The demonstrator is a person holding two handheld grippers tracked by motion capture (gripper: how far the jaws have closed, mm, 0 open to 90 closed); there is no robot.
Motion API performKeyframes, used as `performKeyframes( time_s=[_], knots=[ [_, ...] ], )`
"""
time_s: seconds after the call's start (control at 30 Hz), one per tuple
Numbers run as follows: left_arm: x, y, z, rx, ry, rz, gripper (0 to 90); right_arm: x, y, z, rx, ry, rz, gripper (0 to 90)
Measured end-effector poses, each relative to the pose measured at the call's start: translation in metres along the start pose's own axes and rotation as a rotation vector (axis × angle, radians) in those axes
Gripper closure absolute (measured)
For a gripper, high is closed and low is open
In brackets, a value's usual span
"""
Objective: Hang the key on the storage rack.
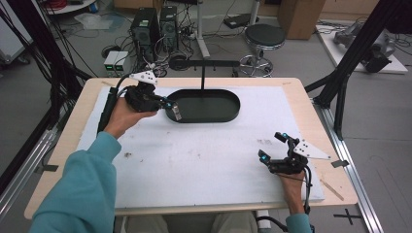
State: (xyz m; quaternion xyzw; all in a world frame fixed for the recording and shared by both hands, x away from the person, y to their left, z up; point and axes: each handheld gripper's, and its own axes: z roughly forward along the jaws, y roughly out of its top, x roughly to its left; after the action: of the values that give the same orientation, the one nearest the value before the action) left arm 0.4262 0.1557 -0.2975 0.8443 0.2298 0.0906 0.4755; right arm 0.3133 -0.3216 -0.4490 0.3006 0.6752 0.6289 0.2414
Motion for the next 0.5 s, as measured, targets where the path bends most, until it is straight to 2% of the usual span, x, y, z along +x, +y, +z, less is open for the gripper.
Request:
performKeyframes(
  time_s=[0.13,0.33,0.5],
  knots=[
    [0.006,0.008,0.001,-0.035,-0.006,-0.006,88.5,0.0,0.0,0.0,0.0,0.0,-0.001,0.6],
    [0.016,0.028,0.0,-0.059,0.01,-0.006,88.4,0.0,0.0,0.0,0.0,-0.001,-0.01,0.6],
    [0.024,0.046,-0.004,-0.068,0.031,0.011,88.4,0.0,0.0,0.0,-0.002,0.001,-0.005,0.6]
  ],
)
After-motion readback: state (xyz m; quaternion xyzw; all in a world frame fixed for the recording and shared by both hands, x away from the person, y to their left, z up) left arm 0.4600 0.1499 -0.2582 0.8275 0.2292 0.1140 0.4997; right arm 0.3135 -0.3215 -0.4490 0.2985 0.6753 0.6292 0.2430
